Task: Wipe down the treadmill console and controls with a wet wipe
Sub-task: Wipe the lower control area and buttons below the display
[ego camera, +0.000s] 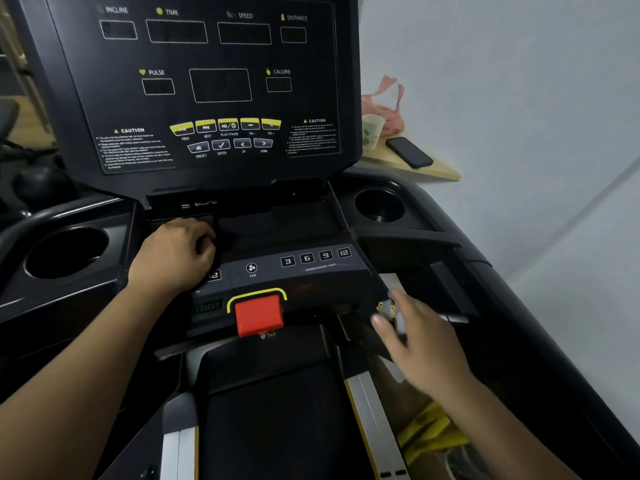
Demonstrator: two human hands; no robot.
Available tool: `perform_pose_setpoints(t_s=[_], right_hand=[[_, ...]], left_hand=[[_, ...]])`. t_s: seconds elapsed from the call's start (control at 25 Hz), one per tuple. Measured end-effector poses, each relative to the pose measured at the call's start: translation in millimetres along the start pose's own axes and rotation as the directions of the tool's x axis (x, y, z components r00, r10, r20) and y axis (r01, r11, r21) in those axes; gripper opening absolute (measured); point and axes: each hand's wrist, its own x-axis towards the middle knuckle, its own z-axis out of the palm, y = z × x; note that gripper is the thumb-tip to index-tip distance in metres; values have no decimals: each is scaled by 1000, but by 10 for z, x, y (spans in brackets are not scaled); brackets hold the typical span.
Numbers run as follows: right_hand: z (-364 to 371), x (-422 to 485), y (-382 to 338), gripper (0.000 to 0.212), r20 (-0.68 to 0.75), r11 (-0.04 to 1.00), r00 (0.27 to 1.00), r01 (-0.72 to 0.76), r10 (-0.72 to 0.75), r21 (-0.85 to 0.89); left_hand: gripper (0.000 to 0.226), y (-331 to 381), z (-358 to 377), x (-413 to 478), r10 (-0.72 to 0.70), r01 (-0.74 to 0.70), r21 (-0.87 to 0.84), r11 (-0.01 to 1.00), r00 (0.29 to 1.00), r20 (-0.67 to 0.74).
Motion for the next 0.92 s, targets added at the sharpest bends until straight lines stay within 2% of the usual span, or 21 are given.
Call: perform_pose_setpoints(t_s=[0.2, 0.32, 0.44, 0.56, 0.68, 0.92], right_hand=[[-18, 305, -199, 89, 10, 1000, 1000, -8, 8, -5], [28, 788, -477, 81, 14, 999, 1000, -18, 18, -26], [75, 822, -498, 78, -2, 1000, 1000, -13, 13, 7], [143, 342, -295, 75, -73, 997, 995, 75, -73, 27], [174, -24, -165, 68, -65, 994, 992, 109, -107, 31], [266, 636, -835, 64, -15, 981, 981, 192, -192, 0]], left_hand=[[16, 11, -14, 35, -19, 19, 9, 1000, 1000, 5], [15, 28, -20, 28, -13, 13, 6, 1000, 1000, 7], [16, 25, -21, 12, -23, 24, 4, 1000, 1000, -5], [16, 17, 8, -2, -33, 33, 8, 999, 999, -23], [15, -3, 25, 22, -33, 34, 11, 999, 999, -22], [17, -28, 4, 24, -22, 22, 0, 1000, 1000, -3]])
